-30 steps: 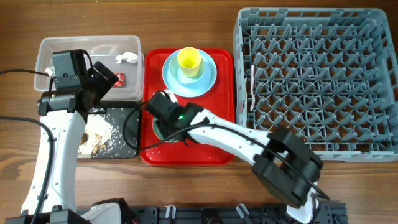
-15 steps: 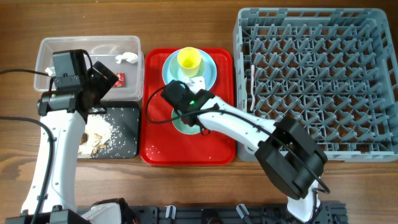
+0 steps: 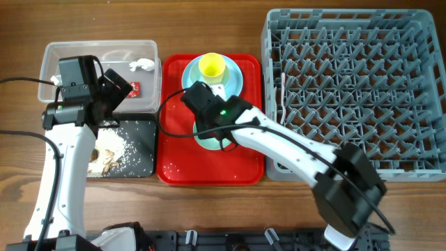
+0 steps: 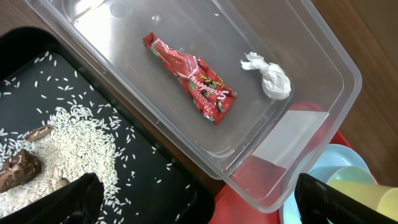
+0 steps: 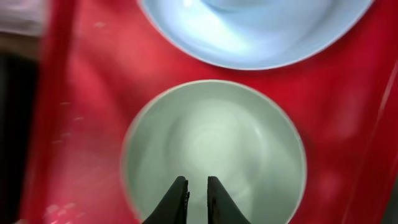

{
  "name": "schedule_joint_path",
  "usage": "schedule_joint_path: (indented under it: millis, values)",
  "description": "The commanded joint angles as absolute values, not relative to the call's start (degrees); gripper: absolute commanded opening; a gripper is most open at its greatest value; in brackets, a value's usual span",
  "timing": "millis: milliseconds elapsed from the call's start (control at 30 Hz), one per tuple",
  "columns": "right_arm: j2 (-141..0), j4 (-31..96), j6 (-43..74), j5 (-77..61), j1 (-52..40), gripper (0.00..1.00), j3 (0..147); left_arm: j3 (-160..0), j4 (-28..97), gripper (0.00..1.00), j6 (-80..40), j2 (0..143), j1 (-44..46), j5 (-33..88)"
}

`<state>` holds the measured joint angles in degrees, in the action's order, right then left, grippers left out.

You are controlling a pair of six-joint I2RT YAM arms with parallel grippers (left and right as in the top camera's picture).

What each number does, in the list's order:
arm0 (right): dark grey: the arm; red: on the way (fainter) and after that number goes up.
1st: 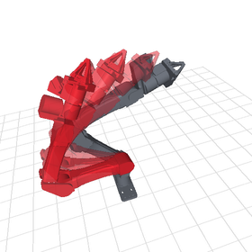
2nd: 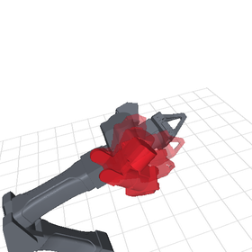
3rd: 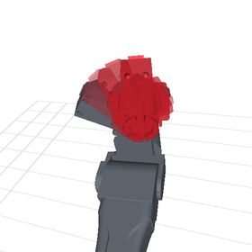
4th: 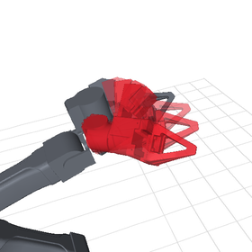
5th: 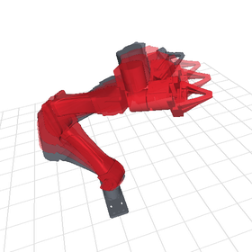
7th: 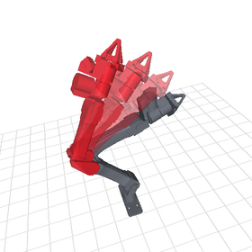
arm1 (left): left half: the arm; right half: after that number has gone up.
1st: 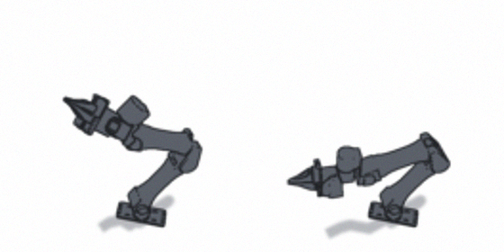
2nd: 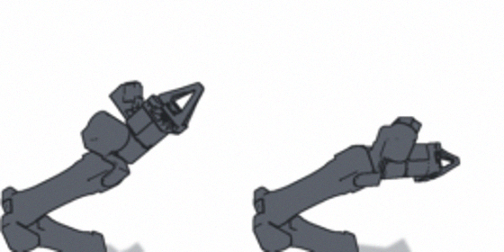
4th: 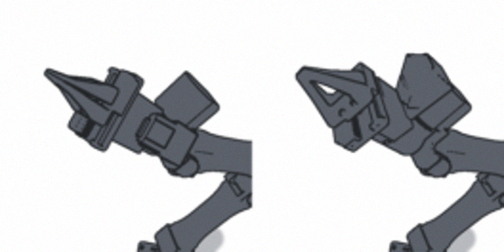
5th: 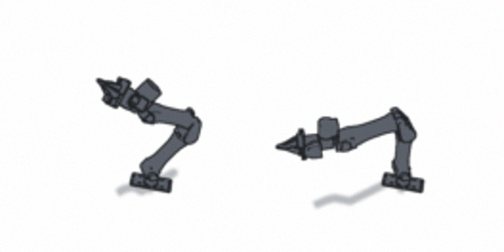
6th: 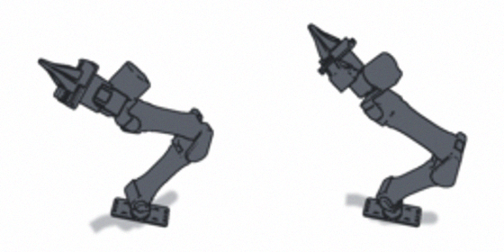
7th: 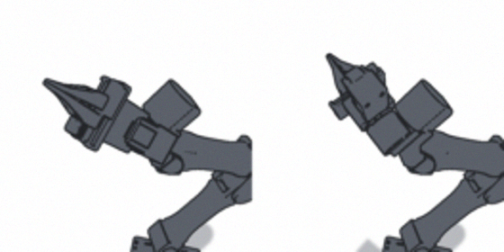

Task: Sort waste into correct bins and load items into the dishwasher rack
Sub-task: 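Move the right gripper back over the teal bowl on the red tray, then grip the teal bowl's rim with the right gripper and lift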

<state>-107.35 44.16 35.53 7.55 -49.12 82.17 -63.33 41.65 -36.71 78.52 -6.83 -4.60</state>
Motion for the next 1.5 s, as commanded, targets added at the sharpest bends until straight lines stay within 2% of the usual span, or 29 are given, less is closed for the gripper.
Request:
schedule_joint_path:
  millis: [0, 200, 433, 867, 1200, 1467]
  values:
    - [-105.8, 44.0, 34.4, 3.1, -50.3, 0.15, 83.1, -63.8, 41.7, 1.0, -35.8, 77.6, -7.0, -4.8]
    - [-105.9, 44.2, 31.2, 1.1, -50.5, 0.2, 82.9, -63.8, 41.7, 1.0, -35.8, 77.6, -7.0, -4.8]
    - [-106.6, 44.2, 25.3, 0.0, -51.8, 0.3, 82.8, -63.8, 41.7, 1.0, -35.8, 77.6, -7.0, -4.8]
    - [-106.6, 38.3, 18.1, 1.4, -54.3, 0.31, 78.2, -63.8, 41.7, 1.0, -35.8, 77.6, -7.0, -4.8]
    - [-106.7, 34.3, 17.9, 2.6, -54.3, 0.32, 74.3, -63.8, 41.7, 1.0, -35.8, 77.6, -7.0, -4.8]
    - [-106.7, 32.0, 18.0, 3.0, -54.3, 0.36, 70.7, -63.8, 41.7, 1.0, -35.8, 77.6, -7.0, -4.8]
